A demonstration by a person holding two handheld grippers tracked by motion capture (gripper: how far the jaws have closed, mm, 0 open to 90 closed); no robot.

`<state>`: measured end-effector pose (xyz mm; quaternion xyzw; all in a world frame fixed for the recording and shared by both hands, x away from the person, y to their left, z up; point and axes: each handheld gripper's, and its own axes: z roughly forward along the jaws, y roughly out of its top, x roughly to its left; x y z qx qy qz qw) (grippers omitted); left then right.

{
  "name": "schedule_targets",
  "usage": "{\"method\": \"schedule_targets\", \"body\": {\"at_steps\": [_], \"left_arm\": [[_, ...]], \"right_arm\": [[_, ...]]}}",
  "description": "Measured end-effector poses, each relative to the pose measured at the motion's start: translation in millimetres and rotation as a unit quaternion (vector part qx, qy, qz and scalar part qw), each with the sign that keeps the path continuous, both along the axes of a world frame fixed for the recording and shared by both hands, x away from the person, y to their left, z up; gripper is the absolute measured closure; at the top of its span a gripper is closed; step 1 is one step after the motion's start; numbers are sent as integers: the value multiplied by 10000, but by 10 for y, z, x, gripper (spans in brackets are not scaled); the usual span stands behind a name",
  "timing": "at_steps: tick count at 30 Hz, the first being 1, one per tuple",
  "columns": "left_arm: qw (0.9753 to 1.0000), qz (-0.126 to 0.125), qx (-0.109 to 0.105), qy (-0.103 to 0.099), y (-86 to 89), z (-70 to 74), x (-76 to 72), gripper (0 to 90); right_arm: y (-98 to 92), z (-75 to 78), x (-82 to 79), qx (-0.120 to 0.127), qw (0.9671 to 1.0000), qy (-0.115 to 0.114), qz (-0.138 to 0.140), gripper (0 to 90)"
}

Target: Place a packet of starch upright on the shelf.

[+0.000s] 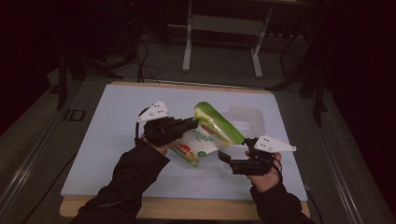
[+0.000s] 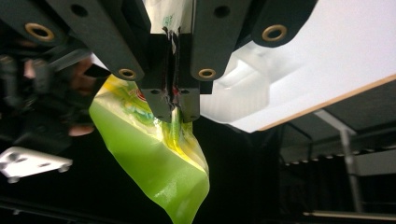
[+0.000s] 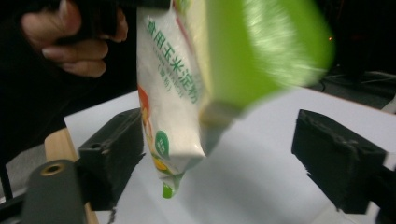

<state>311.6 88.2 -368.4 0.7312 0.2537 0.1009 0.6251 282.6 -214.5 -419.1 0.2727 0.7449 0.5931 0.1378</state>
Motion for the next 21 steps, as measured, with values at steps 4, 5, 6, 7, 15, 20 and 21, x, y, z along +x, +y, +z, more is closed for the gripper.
{"method": "schedule_targets", "body": {"at_steps": [4,5,6,7,15,20,21], "left_arm": [[9999,-144,-36,40,-64,6,-15,877],[9999,-147,-12,0,-79,9,-26,877],[9998,-191,-48,25,-91,11,-31,877],[9997,-235,-44,45,-102,14,-36,877],[9993,-338,-51,122,-107,2,-36,876],[9992,-367,-119,69,-81,57,-43,875],[9992,-367,-119,69,-81,57,-43,875]], "right_arm": [[67,-36,53,-45,9999,74,69,269],[72,-35,61,-50,9999,98,108,330],[75,-31,69,-50,9998,131,145,388],[72,-23,69,-35,9998,115,162,522],[60,93,80,-364,9967,442,576,815],[42,194,106,-407,9962,381,665,817],[42,194,106,-407,9962,381,665,817]]}}
